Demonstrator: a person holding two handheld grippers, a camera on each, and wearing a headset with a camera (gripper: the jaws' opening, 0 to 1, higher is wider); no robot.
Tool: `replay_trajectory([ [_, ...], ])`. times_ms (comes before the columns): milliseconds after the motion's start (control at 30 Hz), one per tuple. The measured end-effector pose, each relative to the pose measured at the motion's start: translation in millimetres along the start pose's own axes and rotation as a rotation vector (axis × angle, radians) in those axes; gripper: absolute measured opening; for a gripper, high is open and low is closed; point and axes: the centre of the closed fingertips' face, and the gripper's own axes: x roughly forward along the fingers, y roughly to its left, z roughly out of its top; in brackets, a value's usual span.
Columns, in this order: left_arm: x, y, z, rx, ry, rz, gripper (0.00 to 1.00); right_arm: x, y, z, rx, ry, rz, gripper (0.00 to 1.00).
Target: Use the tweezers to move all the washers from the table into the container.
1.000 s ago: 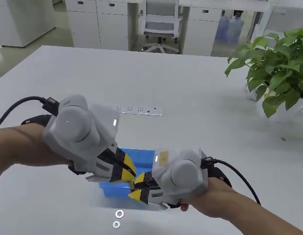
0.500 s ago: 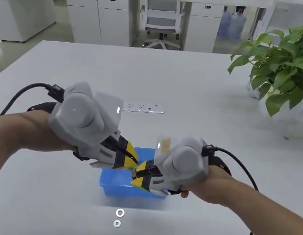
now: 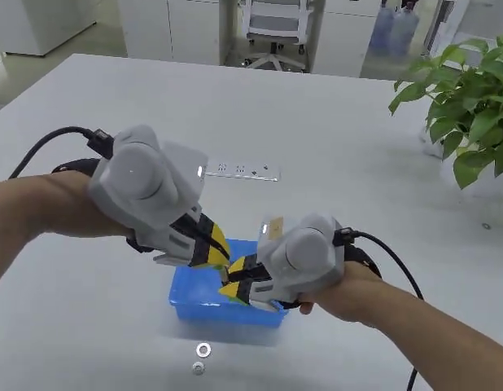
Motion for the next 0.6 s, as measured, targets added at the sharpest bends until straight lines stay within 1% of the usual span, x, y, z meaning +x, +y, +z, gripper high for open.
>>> replay_trajectory([
  [233, 7.8, 5.8, -7.2, -0.003, 0.003, -0.001, 0.06, 6.7, -4.8, -7.1, 0.014, 0.01, 0.011, 0.1],
  [600, 16.4, 11.8, -17.5, -0.013, 0.011, -0.008, 0.06, 15.9, -9.4, -16.1, 0.029, 0.021, 0.021, 0.1],
])
